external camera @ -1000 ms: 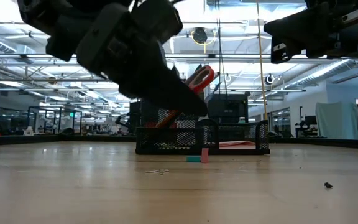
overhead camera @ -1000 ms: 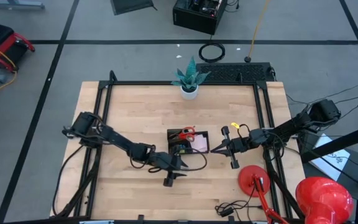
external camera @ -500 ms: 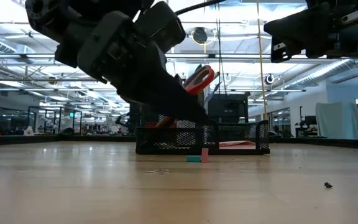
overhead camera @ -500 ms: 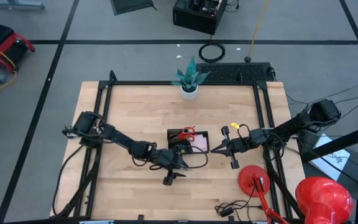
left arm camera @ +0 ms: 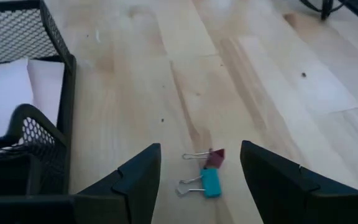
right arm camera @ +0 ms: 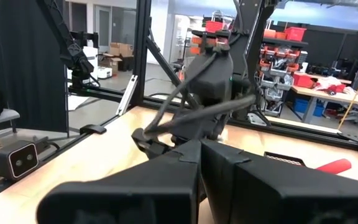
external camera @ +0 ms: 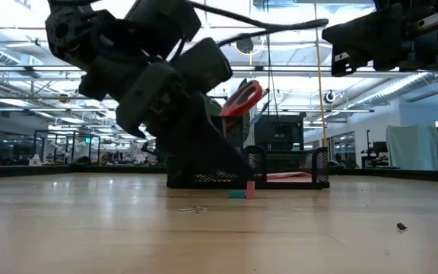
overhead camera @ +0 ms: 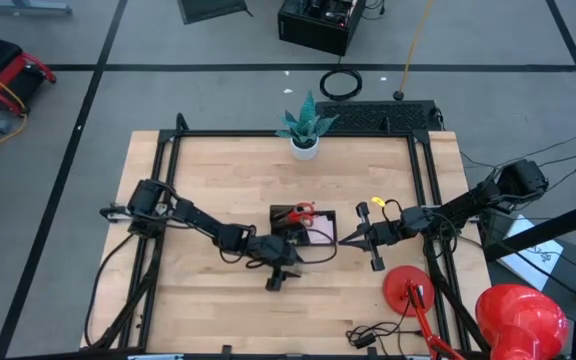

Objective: Pick and place office supplies into organizer
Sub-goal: Put the pink binder clip into the desk organizer

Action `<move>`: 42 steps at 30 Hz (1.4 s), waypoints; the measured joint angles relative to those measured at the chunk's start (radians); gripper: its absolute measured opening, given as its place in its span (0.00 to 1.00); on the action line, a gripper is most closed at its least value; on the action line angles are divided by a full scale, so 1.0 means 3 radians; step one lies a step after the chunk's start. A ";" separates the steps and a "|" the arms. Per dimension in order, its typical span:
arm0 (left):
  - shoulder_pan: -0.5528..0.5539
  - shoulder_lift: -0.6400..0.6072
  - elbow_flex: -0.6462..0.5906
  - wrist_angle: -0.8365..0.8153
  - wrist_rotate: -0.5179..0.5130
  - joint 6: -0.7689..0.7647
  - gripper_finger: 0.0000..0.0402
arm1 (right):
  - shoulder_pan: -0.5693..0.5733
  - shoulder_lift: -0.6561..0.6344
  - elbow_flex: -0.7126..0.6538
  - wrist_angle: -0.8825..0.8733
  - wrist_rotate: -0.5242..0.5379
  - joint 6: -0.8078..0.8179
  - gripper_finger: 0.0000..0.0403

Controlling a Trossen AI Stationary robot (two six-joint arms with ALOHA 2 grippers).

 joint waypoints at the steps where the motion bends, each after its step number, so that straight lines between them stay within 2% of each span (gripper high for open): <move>1: 0.0015 0.0017 0.0000 0.0007 0.0018 -0.0001 0.57 | 0.0000 0.0000 0.0000 0.0000 0.0003 0.0000 0.01; 22: -0.0088 0.0043 0.0000 -0.0063 0.0055 0.0148 0.57 | -0.0001 0.0000 0.0000 0.0000 0.0000 -0.0007 0.01; 31: -0.0130 0.0200 0.0010 0.0002 -0.0295 0.0245 0.57 | -0.0001 0.0001 0.0000 -0.0003 0.0002 -0.0012 0.01; 42: -0.0060 0.0383 0.0015 0.0160 -0.0154 0.0169 0.56 | -0.0004 0.0001 0.0001 -0.0056 0.0082 -0.0024 0.01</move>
